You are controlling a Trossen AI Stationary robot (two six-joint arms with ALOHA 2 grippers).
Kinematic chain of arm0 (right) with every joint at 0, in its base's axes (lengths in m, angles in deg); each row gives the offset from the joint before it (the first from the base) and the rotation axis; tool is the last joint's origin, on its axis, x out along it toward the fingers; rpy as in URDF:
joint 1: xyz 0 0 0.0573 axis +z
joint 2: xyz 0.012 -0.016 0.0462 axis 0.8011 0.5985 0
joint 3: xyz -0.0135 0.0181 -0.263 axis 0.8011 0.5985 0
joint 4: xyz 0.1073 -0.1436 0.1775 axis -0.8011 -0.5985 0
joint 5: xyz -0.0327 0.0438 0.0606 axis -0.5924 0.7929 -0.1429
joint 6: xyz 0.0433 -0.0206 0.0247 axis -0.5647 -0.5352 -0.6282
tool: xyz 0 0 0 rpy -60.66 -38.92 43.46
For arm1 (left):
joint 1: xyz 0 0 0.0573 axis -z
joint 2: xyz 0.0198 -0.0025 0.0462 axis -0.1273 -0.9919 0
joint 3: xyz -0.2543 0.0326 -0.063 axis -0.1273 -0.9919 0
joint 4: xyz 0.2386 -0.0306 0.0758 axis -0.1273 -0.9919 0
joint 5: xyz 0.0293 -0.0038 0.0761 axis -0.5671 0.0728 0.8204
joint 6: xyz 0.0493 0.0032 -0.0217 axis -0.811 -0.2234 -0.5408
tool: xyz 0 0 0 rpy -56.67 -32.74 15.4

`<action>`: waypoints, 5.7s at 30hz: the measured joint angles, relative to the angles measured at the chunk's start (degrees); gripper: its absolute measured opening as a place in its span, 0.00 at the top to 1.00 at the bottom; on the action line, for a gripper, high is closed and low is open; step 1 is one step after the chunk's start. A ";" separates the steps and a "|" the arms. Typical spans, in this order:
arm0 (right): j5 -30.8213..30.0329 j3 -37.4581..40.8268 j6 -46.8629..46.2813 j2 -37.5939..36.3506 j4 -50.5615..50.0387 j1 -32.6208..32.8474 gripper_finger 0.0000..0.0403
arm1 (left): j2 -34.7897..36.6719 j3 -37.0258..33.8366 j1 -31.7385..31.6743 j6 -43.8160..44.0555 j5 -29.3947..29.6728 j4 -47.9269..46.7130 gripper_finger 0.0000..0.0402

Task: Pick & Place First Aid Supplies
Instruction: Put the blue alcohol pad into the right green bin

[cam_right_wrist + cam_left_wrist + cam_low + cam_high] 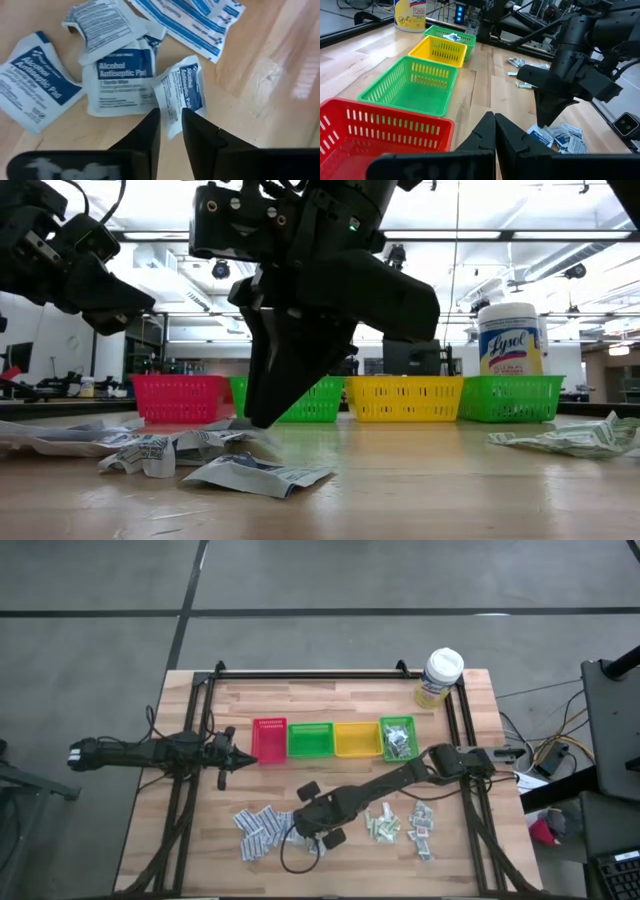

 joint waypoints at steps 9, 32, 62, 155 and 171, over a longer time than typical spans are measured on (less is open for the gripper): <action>-0.07 0.00 0.00 -0.08 0.24 -0.04 0.85 | 0.00 0.00 0.00 0.00 0.00 0.00 1.00; 7.54 -4.90 2.98 -0.30 1.95 -4.54 0.72 | 0.00 0.02 0.02 -0.26 0.02 -0.02 1.00; 12.45 0.71 1.46 0.02 5.97 -6.53 0.70 | 0.00 -0.50 0.00 -0.26 0.46 0.70 1.00; 6.29 -6.42 -30.88 -3.32 -41.47 -8.02 0.98 | 0.01 -0.74 0.01 -1.40 0.44 1.11 1.00; 6.24 6.83 -42.98 -6.69 -49.04 -7.28 0.98 | 0.00 -0.74 0.02 -1.33 0.42 1.11 1.00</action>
